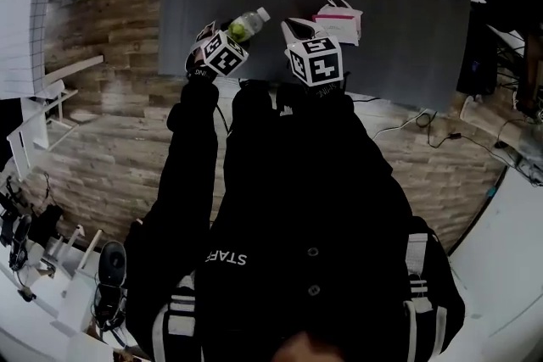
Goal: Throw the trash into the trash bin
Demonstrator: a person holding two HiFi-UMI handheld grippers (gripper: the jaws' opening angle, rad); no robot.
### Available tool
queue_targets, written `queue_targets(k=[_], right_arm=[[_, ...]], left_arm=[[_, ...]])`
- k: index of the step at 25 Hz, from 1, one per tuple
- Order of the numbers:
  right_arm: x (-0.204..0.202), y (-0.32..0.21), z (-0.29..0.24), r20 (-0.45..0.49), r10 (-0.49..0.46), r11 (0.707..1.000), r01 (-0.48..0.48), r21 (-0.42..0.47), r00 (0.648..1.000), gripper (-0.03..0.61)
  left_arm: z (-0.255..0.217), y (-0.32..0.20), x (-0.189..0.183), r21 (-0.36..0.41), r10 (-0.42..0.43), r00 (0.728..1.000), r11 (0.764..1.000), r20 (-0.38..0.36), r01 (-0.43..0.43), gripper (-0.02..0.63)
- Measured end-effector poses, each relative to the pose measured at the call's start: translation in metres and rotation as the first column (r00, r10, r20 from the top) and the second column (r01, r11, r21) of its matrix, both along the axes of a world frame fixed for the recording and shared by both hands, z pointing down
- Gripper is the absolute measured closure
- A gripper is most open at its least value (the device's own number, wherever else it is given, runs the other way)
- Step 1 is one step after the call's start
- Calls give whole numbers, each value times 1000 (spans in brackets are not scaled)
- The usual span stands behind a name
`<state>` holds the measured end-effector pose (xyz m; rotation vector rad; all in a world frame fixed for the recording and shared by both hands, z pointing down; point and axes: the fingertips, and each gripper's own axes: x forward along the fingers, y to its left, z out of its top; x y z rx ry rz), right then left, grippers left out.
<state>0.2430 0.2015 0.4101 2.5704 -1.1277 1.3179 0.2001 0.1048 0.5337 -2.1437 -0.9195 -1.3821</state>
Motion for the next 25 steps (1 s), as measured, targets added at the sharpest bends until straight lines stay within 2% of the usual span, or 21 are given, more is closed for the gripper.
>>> queue_targets(k=[6,12,21,25], right_arm=[[-21,-65,2,14,-122,993,122,7,992,563],[-59,-131,10,31,-250,968,249,10,968,563],[-132,-239,25,58,-469,883,469,15,882,563],[-170,-275,31,76,-566,824,567,13,821,563]], left_arm=[[-8,-62,-40,-21,-193,981,981,-3,193,285],[-8,-118,-91,-36,-355,935,934,-1,355,287],[-4,-207,-178,-44,-580,815,814,-2,579,285],[-3,-234,-225,-43,-678,735,735,-2,677,287]])
